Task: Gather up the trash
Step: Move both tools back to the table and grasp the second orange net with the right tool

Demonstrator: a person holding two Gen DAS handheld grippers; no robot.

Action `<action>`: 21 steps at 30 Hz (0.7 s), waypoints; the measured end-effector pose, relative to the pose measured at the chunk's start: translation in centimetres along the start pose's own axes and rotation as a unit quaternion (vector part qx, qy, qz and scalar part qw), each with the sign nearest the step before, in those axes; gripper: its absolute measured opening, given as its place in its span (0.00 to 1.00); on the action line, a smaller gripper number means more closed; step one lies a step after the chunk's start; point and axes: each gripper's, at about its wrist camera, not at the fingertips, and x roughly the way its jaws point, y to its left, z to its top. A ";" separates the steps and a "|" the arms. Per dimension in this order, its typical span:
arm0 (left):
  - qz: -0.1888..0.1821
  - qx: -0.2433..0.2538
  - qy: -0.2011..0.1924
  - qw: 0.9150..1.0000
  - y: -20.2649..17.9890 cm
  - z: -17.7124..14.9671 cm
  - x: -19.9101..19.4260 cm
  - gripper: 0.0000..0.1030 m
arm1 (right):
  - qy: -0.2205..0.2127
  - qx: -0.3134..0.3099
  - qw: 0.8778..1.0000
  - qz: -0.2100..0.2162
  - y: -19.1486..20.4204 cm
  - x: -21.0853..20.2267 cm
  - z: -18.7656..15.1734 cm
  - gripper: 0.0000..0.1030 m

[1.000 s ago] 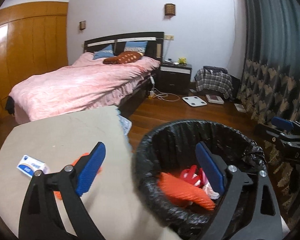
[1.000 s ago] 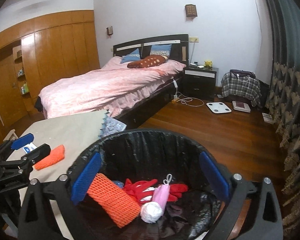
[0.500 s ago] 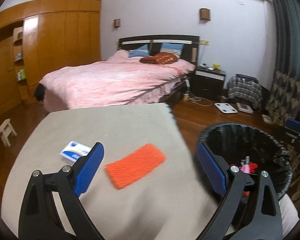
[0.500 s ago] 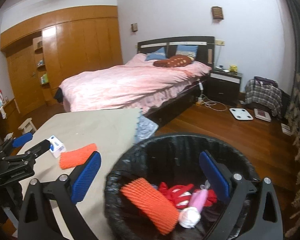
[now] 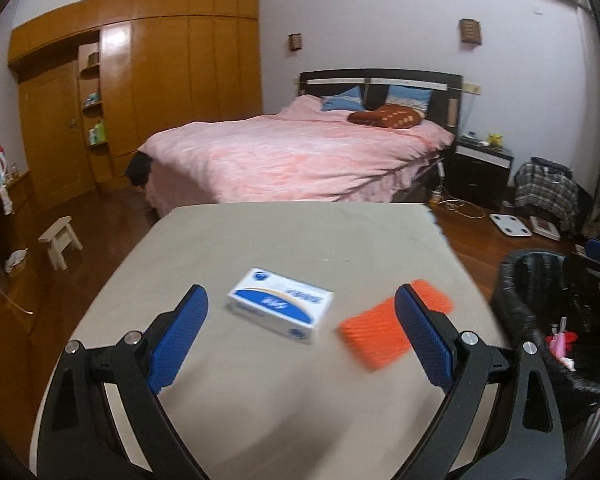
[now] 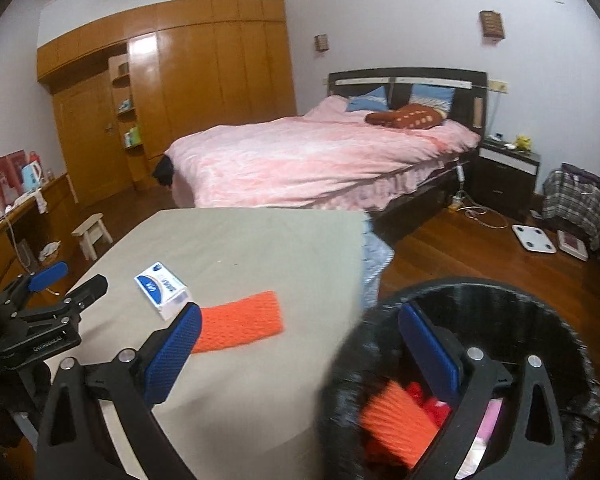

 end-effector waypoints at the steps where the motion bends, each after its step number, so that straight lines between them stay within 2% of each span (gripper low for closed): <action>1: 0.004 -0.001 0.001 1.000 0.4 -0.1 0.1 0.89 | 0.002 0.000 1.000 0.005 0.4 0.6 0.1 0.94; 10: 0.035 -0.009 0.017 0.999 4.1 -1.0 2.1 0.89 | 0.040 -0.011 0.999 0.031 4.1 7.0 -0.4 0.94; 21: 0.045 -0.023 0.038 0.998 5.8 -1.8 4.4 0.89 | 0.110 -0.030 0.993 0.010 4.8 14.2 -2.6 0.94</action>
